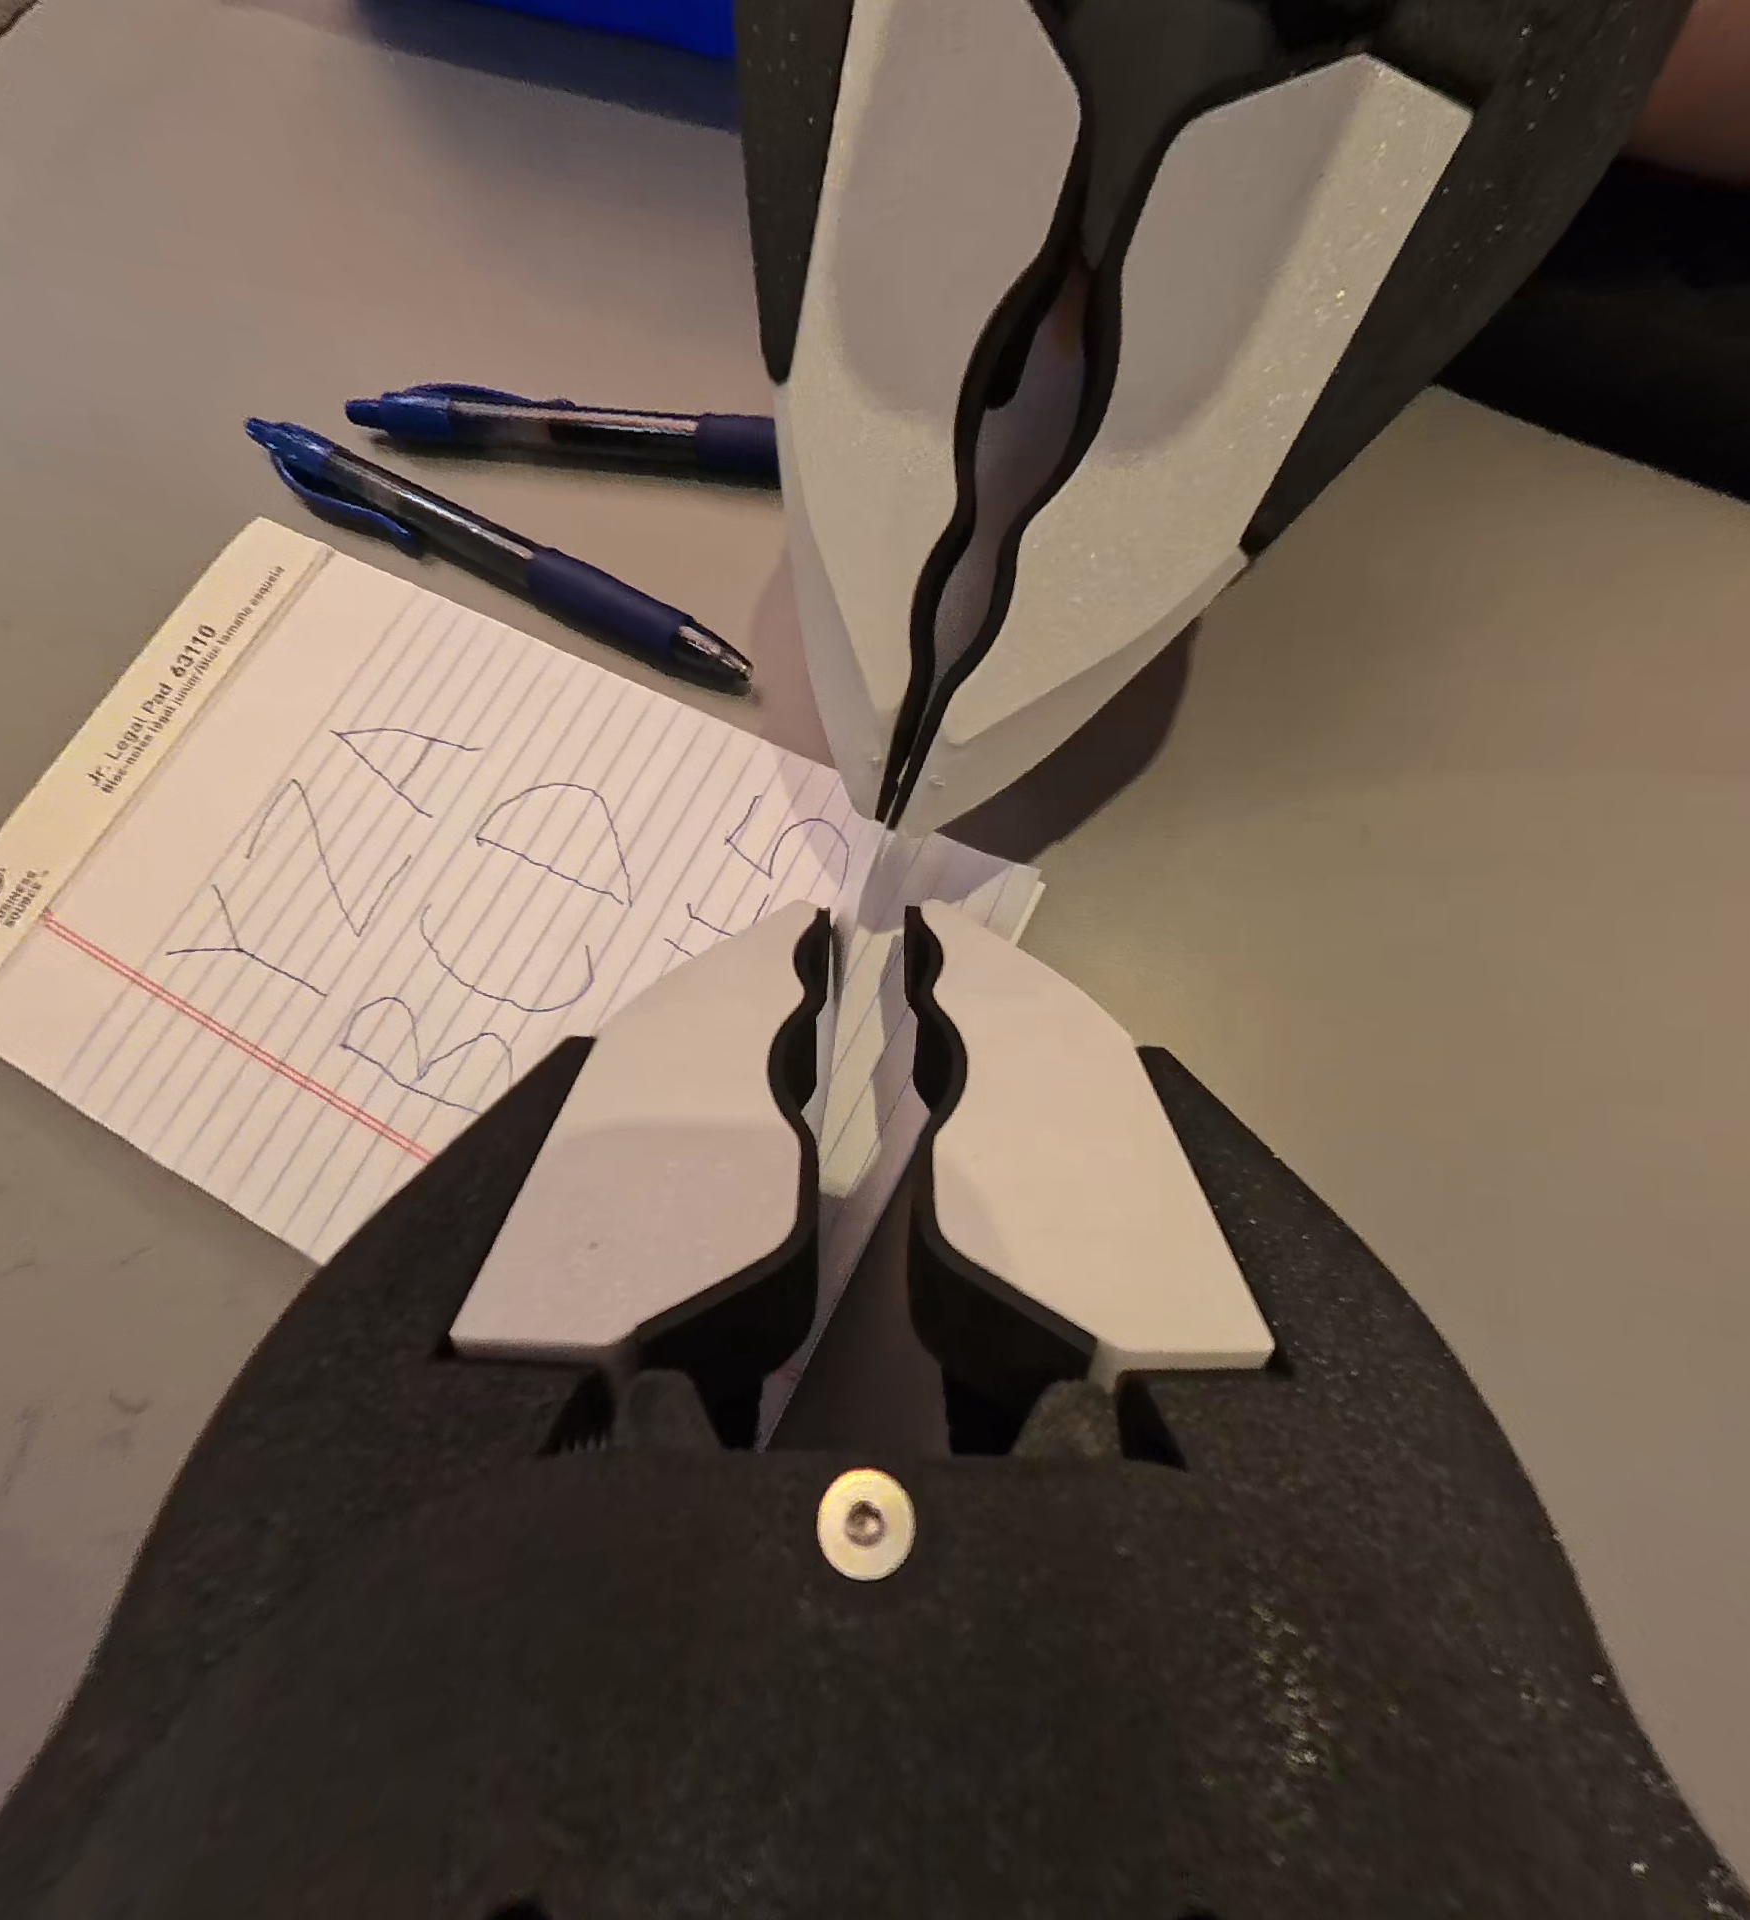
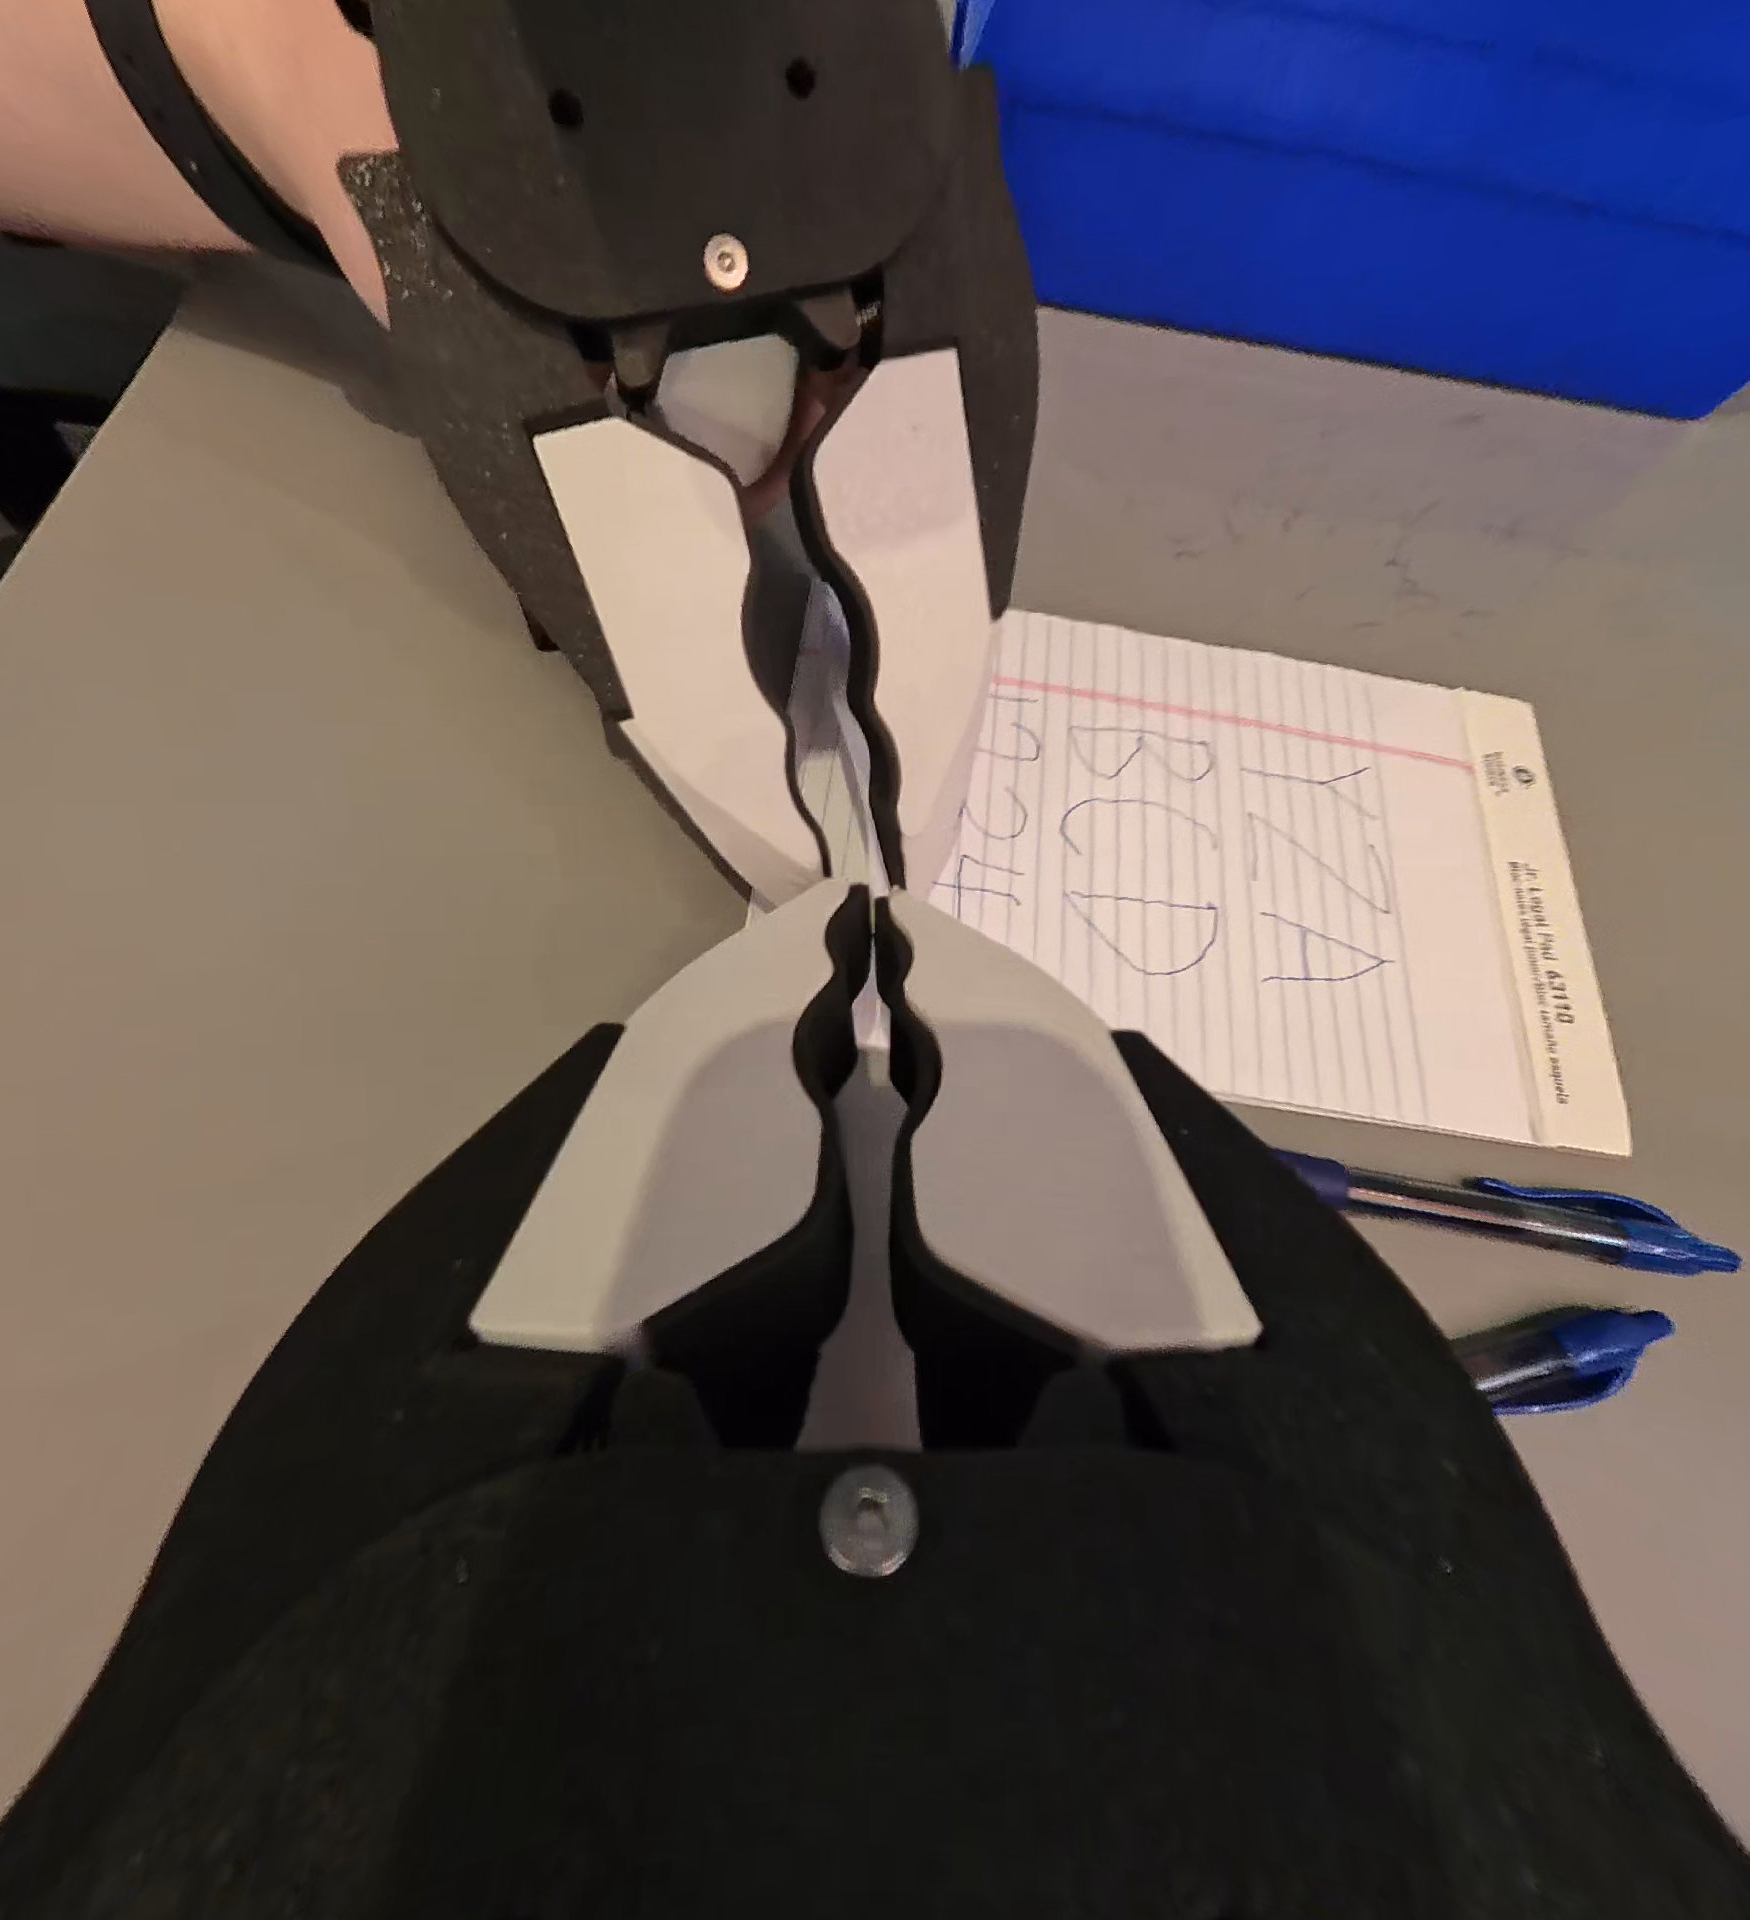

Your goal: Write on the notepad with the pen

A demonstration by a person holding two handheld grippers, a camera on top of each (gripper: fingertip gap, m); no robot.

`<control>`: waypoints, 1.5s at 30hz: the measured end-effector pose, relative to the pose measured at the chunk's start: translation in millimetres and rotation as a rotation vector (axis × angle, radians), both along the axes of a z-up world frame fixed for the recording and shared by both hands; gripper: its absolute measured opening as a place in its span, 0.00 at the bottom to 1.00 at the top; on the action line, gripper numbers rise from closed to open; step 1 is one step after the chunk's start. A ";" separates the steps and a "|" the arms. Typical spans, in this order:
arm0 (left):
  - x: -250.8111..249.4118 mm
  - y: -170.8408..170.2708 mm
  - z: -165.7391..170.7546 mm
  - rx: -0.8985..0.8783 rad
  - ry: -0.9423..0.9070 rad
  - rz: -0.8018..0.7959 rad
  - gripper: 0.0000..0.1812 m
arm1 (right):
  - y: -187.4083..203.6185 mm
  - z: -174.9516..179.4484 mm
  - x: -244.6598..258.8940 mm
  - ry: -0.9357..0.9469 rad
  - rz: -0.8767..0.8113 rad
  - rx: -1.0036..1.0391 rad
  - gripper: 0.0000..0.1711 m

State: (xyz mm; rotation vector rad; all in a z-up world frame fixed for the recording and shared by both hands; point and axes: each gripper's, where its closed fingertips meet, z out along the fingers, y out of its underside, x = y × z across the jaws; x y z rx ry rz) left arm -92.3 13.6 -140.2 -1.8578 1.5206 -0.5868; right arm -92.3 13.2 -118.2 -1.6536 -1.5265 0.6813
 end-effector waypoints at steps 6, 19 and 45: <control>-1.3 4.6 8.4 0.016 0.010 0.001 0.00 | 3.3 8.9 0.0 0.067 -0.034 -0.037 0.00; -8.9 29.9 26.5 -0.009 -0.084 0.140 0.00 | 49.1 12.3 40.0 -0.061 -0.412 -0.027 0.08; -25.1 43.9 40.7 0.016 -0.160 0.205 0.00 | 75.4 15.7 38.9 -0.148 -0.393 -0.122 0.32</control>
